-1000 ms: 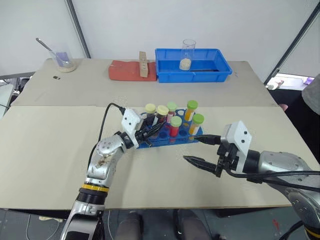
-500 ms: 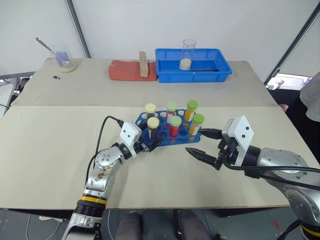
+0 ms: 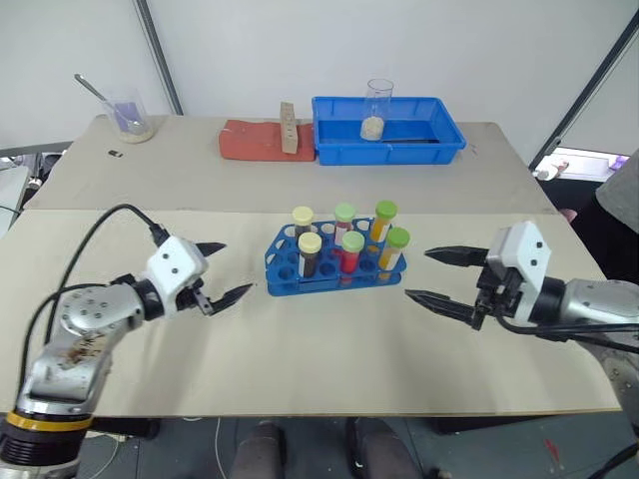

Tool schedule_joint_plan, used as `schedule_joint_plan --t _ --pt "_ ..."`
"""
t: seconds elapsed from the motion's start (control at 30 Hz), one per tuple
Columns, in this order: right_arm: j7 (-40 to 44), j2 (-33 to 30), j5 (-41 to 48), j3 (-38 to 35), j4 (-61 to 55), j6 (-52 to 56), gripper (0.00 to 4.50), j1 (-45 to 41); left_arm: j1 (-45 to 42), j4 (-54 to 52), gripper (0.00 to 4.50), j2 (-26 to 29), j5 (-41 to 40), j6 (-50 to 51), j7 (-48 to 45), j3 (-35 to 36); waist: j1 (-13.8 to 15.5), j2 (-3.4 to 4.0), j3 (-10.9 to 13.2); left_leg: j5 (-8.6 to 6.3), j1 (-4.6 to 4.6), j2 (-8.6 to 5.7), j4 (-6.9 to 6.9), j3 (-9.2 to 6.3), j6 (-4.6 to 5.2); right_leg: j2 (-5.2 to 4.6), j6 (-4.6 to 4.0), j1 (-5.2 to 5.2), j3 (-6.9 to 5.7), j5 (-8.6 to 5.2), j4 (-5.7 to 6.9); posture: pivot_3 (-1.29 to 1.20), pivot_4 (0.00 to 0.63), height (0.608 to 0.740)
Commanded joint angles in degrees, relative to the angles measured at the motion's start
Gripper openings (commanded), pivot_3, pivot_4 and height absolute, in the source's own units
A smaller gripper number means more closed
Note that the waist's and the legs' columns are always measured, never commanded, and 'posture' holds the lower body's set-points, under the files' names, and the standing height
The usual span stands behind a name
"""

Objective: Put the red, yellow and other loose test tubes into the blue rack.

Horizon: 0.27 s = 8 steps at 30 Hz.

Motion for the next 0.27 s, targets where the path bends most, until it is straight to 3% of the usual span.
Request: schedule_joint_plan --t 0.03,0.27 --pt "4.07 -1.88 1.51 -4.2 2.69 -2.12 3.81 -1.59 -0.13 -3.92 4.49 2.48 -4.48 2.55 -3.13 3.84 0.04 0.0 0.0 0.0 -0.01 0.01 0.0 0.0 0.0 0.0 -0.01 -0.02 -0.01 0.0 0.0 0.0 0.15 0.74" --pt "5.66 -2.23 1.63 -3.85 6.4 -1.01 3.81 -4.5 0.17 -5.59 4.49 2.84 -8.07 8.34 -2.88 4.9 -0.11 0.01 0.01 0.0 0.03 0.02 -0.05 0.02 0.0 0.02 -0.04 -0.04 -0.01 -0.03 0.03 0.0 0.15 0.74"
